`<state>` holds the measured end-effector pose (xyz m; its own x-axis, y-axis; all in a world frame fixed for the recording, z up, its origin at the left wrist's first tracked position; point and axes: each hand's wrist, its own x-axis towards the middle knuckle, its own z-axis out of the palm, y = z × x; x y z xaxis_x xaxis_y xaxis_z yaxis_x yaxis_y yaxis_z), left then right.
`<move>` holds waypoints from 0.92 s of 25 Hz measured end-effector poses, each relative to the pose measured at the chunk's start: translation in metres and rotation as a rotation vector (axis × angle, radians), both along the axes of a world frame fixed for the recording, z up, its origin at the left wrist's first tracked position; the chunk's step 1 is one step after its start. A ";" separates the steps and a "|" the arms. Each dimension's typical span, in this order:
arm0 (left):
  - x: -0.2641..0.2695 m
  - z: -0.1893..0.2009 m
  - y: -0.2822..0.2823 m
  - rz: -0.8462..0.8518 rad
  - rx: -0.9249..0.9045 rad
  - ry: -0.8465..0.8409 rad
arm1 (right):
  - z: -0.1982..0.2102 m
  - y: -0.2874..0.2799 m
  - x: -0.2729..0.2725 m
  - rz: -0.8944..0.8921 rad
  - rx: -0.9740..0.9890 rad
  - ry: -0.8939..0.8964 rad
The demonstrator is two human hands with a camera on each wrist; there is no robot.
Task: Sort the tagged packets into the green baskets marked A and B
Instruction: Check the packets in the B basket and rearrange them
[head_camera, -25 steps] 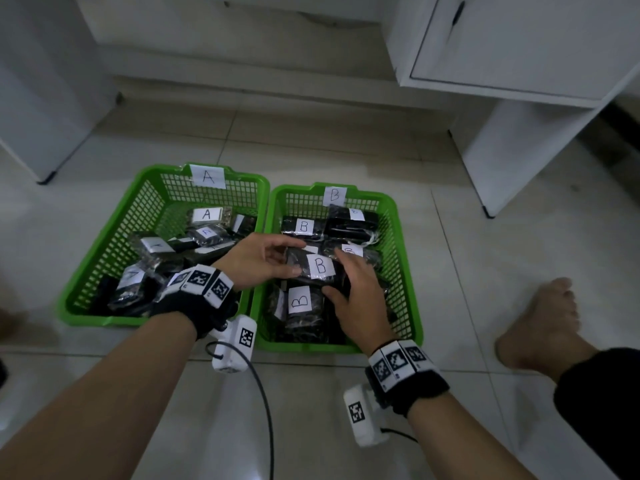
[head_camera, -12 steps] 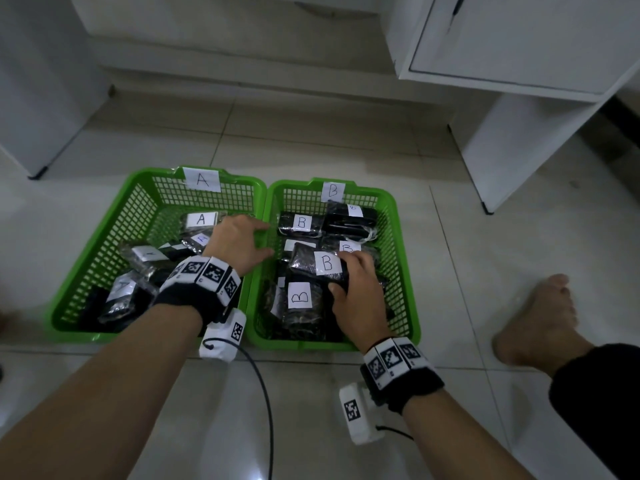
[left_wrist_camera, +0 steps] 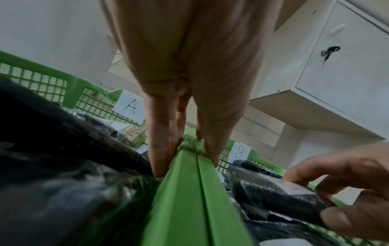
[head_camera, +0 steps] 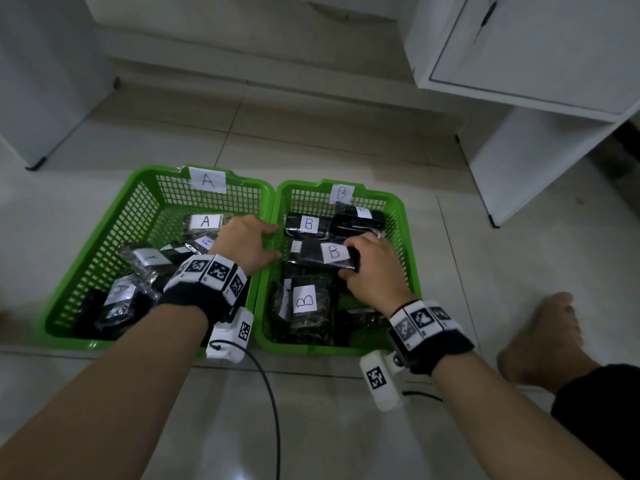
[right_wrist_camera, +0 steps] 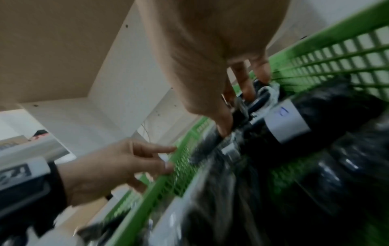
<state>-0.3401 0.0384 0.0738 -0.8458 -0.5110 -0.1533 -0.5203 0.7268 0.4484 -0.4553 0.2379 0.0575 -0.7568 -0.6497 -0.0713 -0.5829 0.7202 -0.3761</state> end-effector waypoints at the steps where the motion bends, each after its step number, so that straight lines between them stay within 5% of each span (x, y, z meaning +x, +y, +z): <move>1: -0.002 -0.001 0.000 -0.009 -0.006 -0.023 | 0.002 -0.002 -0.002 0.028 0.051 -0.053; 9: -0.007 0.002 -0.001 0.013 0.066 -0.047 | 0.017 -0.027 -0.028 0.062 0.112 -0.027; 16: -0.012 0.004 -0.002 0.077 0.082 -0.066 | -0.018 -0.066 -0.033 0.140 0.274 0.056; 23: -0.016 0.005 -0.005 0.087 0.050 -0.080 | -0.017 -0.066 -0.037 0.119 0.122 0.003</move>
<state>-0.3562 0.0333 0.0790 -0.7825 -0.5721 -0.2459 -0.6163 0.6548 0.4375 -0.4926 0.1717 0.0407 -0.6752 -0.7217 -0.1527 -0.6681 0.6860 -0.2882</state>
